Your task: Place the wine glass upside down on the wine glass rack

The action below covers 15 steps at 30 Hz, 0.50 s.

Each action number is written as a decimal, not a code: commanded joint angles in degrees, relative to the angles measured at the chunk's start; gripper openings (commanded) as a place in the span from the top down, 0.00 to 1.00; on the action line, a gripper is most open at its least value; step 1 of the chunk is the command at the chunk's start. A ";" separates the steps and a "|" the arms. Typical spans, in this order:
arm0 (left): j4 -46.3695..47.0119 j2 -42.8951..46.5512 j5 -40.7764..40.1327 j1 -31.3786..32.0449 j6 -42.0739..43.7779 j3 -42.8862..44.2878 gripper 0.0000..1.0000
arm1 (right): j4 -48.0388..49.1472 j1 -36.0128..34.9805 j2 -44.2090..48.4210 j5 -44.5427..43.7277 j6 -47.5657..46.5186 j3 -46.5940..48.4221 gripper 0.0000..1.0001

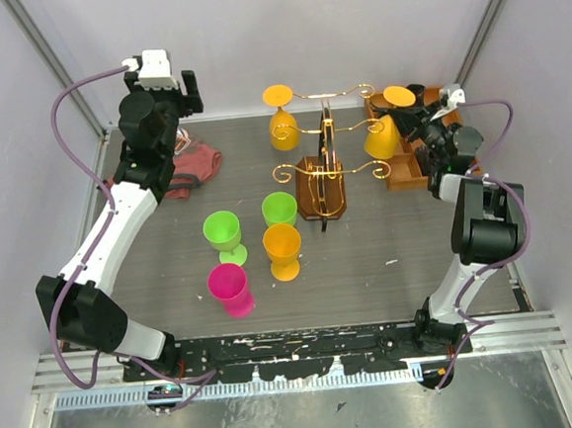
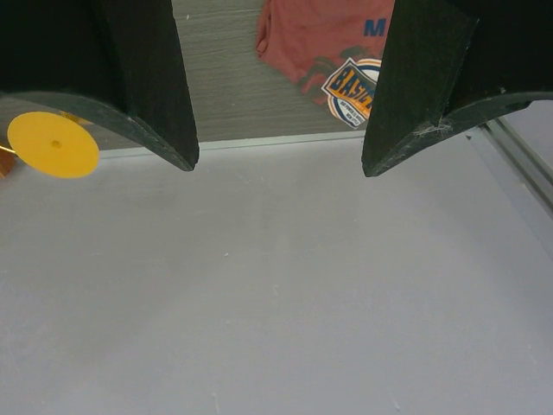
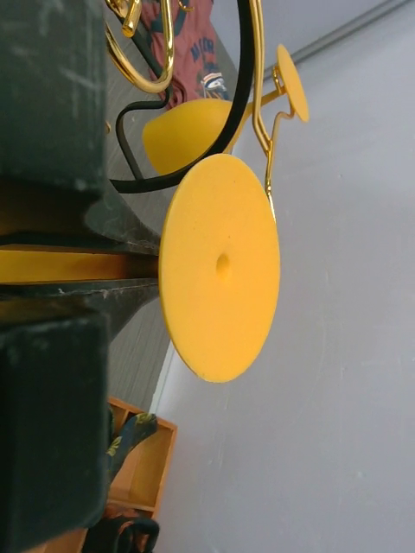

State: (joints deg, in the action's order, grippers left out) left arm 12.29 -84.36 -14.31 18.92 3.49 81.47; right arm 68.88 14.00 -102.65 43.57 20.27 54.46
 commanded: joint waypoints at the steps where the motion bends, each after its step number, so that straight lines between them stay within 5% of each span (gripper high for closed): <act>1: 0.09 -0.08 -0.73 -0.34 0.97 -0.62 0.17 | 12.51 -0.07 -2.18 5.00 5.89 4.89 0.99; 15: 0.27 -1.03 -1.08 -0.37 1.37 -0.39 0.17 | 4.62 -3.80 -6.14 7.49 -0.10 10.71 0.99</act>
State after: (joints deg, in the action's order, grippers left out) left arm 12.25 -84.95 -14.70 18.85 4.36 81.21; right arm 74.56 12.43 -108.81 49.91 23.94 61.78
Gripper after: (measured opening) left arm 0.830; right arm 0.157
